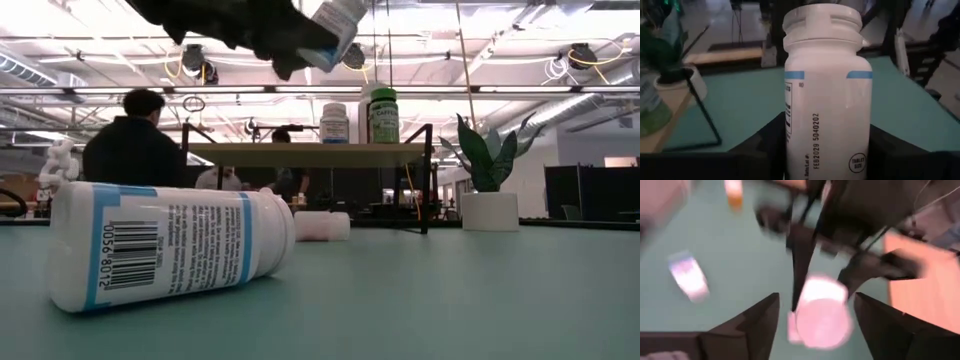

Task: Pick and place medicine bottles onto shelf by color
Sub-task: Put the right blue white medicine bottle on the shelf

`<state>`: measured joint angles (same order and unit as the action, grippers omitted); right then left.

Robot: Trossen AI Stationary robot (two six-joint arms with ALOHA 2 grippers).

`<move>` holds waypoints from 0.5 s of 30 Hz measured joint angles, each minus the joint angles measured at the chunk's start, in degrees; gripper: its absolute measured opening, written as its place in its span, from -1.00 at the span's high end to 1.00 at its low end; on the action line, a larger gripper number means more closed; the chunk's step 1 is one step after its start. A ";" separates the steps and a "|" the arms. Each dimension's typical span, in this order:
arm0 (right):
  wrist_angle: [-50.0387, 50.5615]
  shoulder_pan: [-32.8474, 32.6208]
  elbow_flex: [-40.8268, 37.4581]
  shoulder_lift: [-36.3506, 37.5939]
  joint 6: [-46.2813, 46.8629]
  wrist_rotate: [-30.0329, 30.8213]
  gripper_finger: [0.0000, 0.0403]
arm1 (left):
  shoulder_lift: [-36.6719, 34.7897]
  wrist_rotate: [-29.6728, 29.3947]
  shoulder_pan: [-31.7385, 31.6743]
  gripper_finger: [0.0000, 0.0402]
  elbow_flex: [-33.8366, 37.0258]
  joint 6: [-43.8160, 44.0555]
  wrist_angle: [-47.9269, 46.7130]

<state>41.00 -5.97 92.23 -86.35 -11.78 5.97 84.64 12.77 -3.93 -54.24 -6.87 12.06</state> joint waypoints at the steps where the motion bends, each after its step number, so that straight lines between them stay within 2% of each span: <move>1: -0.98 -0.03 0.85 1.33 2.53 -0.06 -0.29 | -0.55 -0.17 0.18 0.15 0.24 -0.11 -0.69; 4: -2.75 0.38 2.81 5.44 11.38 -0.36 -0.40 | -0.75 -0.19 0.59 0.18 0.16 0.03 4.35; 7: -1.88 1.77 5.94 8.01 15.68 -0.30 -0.47 | -0.51 -0.19 1.35 0.20 1.25 2.20 12.56; 11: 3.64 4.49 13.91 8.39 16.80 -1.09 -0.50 | 2.79 -3.71 2.42 0.15 4.62 6.11 26.92; 15: 9.89 8.38 23.18 4.68 14.41 -7.54 -0.50 | 6.70 -8.70 3.00 0.12 6.56 5.91 37.77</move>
<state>50.89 2.41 115.41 -81.67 2.64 -1.57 91.34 4.07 -0.93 -47.68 -0.96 49.82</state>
